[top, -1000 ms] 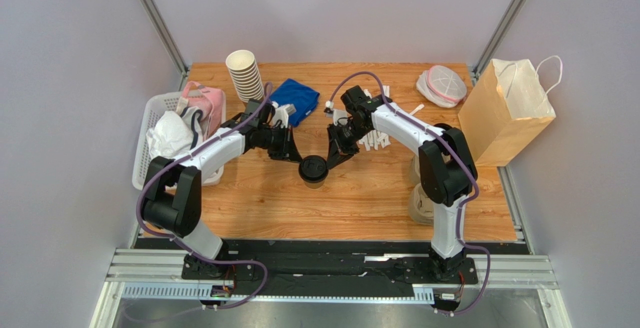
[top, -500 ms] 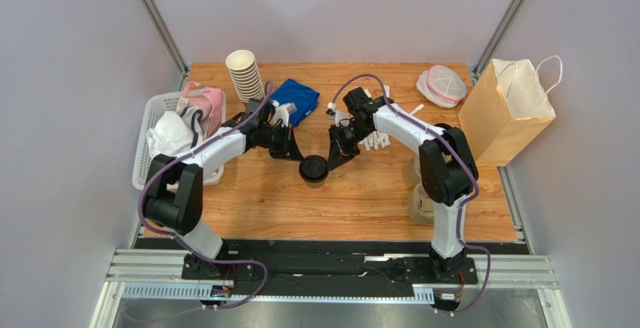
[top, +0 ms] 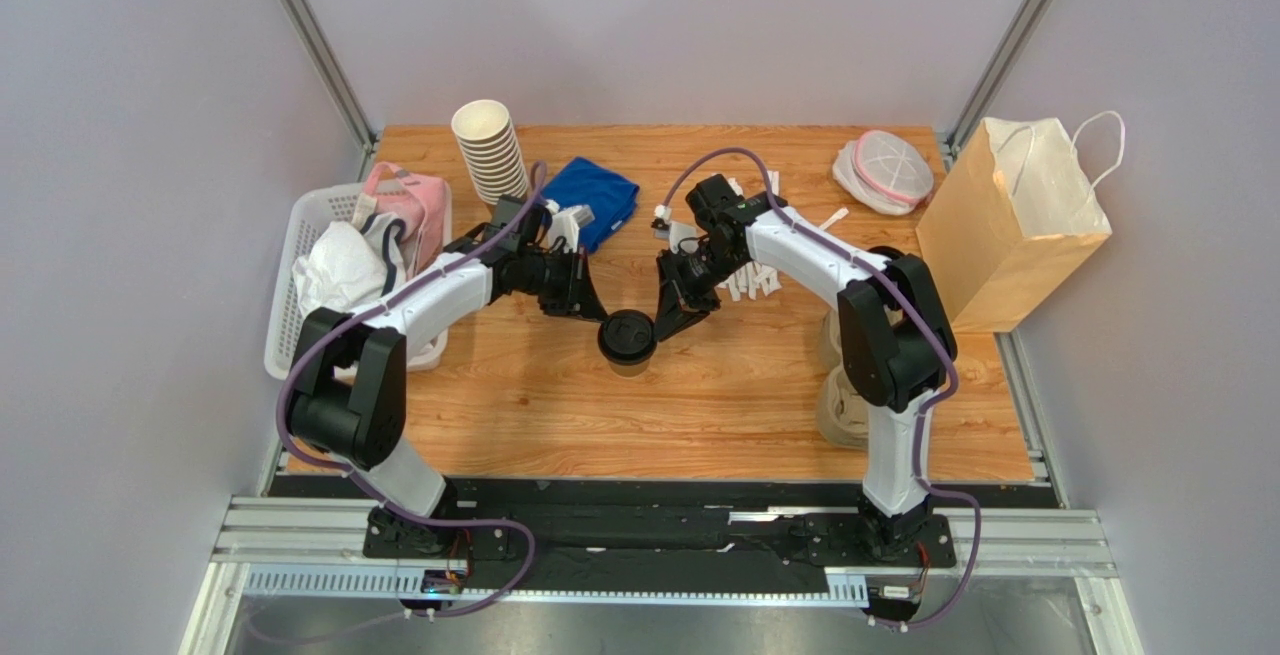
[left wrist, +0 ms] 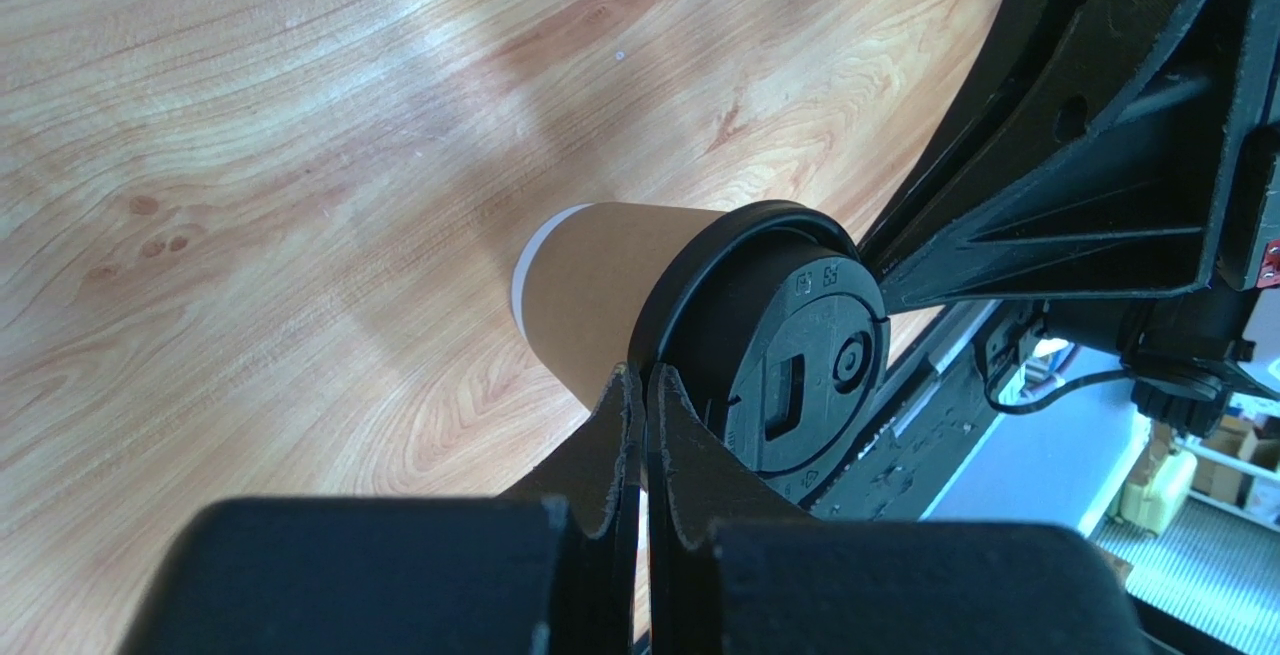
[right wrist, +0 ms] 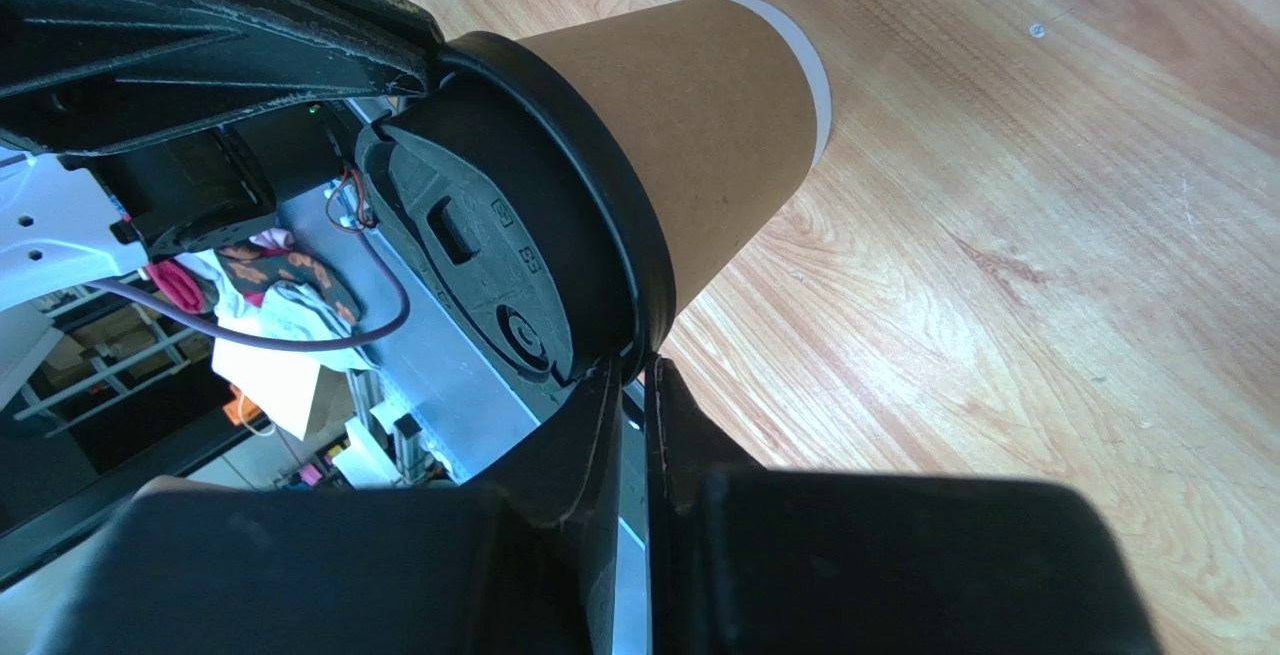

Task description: Pack the takeout coffee

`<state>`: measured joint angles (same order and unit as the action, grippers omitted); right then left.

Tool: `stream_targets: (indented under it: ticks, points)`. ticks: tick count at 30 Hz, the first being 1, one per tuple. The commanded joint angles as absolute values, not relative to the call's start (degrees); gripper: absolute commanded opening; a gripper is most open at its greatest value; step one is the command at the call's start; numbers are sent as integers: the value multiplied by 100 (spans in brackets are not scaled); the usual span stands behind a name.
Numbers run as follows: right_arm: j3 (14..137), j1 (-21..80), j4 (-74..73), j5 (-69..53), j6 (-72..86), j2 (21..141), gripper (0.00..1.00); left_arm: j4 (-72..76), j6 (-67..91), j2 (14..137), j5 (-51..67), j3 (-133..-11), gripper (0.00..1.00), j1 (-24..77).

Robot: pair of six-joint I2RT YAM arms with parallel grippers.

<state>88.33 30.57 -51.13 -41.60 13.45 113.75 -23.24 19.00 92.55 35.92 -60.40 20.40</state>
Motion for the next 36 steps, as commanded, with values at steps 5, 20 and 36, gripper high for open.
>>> stream_targets:
  ticks: [5, 20, 36]
  points:
    - [8771, 3252, -5098, -3691, 967, 11180, 17, -2672, 1775, 9228, 3190, -6055, 2, 2162]
    - [8728, 3182, -5229, -3797, 835, 10785, 30, -2733, 1802, 9246, 3401, -6460, 21, 2118]
    - [8315, 2839, -5010, -4175, 756, 10046, 46, -2268, 2265, 8501, 4235, -6375, 39, 1249]
